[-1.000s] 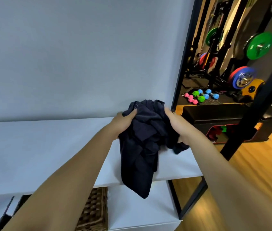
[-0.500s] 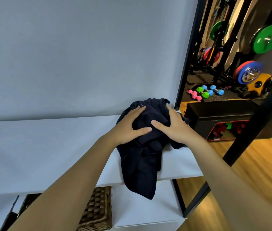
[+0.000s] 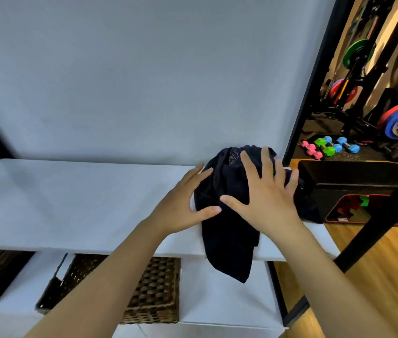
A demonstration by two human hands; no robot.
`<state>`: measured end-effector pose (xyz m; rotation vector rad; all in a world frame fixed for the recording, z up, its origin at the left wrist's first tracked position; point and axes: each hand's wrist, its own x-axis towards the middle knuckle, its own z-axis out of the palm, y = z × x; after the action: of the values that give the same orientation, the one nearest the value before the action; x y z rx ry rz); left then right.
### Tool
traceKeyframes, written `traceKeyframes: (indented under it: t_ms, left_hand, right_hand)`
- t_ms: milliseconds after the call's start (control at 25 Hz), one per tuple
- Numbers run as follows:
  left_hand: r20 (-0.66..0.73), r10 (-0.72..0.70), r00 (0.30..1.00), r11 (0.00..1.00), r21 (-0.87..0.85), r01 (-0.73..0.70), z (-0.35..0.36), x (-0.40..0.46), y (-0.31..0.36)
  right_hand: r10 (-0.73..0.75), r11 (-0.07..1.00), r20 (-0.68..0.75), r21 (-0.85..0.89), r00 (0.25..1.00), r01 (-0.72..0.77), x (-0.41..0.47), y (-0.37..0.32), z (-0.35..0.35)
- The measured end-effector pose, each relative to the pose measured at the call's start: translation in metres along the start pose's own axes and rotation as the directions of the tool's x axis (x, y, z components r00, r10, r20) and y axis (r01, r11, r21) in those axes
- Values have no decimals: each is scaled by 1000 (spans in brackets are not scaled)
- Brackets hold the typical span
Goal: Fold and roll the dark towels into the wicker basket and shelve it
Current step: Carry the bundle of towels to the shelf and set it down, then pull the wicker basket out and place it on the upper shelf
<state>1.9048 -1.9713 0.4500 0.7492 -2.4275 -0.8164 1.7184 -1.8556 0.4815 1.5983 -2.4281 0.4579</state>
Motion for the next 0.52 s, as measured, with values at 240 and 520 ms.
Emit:
traceKeyframes:
  t_ms: [240, 520]
  left_hand:
    - [-85, -22, 996, 965, 258, 43, -65, -103, -58]
    - [-143, -66, 987, 899, 420, 121, -95, -304, -186]
  right_hand:
    - [-210, 976, 27, 60, 977, 208, -51, -115, 30]
    - [-318, 938, 107, 180, 942, 296, -171, -210, 139]
